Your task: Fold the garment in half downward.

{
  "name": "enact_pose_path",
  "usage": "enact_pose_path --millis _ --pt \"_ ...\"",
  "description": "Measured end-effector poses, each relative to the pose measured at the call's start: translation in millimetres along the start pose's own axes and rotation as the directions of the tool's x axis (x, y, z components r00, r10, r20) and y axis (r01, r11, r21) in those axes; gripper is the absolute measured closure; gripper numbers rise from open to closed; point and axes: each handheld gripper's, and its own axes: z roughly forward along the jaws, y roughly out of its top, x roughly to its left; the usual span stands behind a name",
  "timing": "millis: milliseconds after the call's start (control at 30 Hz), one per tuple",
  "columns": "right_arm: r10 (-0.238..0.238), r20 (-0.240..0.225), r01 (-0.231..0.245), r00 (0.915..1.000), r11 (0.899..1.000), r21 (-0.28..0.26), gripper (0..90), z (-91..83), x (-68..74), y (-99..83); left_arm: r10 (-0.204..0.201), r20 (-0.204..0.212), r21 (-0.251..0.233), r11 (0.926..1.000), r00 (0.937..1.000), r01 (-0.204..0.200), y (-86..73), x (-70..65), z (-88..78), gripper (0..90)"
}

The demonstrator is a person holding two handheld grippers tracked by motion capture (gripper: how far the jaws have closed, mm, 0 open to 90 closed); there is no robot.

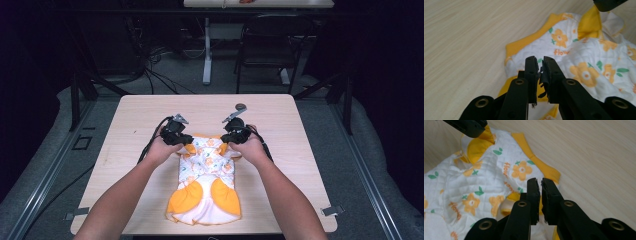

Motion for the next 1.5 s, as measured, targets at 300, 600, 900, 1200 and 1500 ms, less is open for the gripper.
enact_pose_path --millis 300,600,900,1200,1500 --pt "-0.003 0.058 0.001 0.9983 0.999 0.038 74.6 22.3 -6.4 6.4 -0.025 -0.052 0.000 0.9997 0.9983 0.025 -1.0 11.4 13.2 75.0" --pt "0.047 0.083 -0.054 0.9955 0.995 0.088 65.5 35.6 -13.9 -1.5 -0.037 -0.075 0.035 0.9986 0.9965 0.040 -7.4 16.7 25.0 62.6" --pt "0.082 0.076 -0.091 0.9938 0.988 0.126 54.7 39.5 -19.4 -13.6 -0.051 -0.091 0.046 0.9974 0.9945 0.055 -18.5 15.7 35.5 58.0" --pt "0.081 0.047 -0.086 0.9956 0.988 0.126 64.2 39.8 -19.5 -15.7 -0.060 -0.060 0.045 0.9970 0.9964 0.062 -19.3 14.6 35.5 67.2" --pt "0.066 0.009 -0.066 0.9978 0.989 0.131 85.2 40.4 -13.7 -14.0 -0.070 -0.029 0.054 0.9960 0.9972 0.071 -18.4 14.4 35.1 81.3"
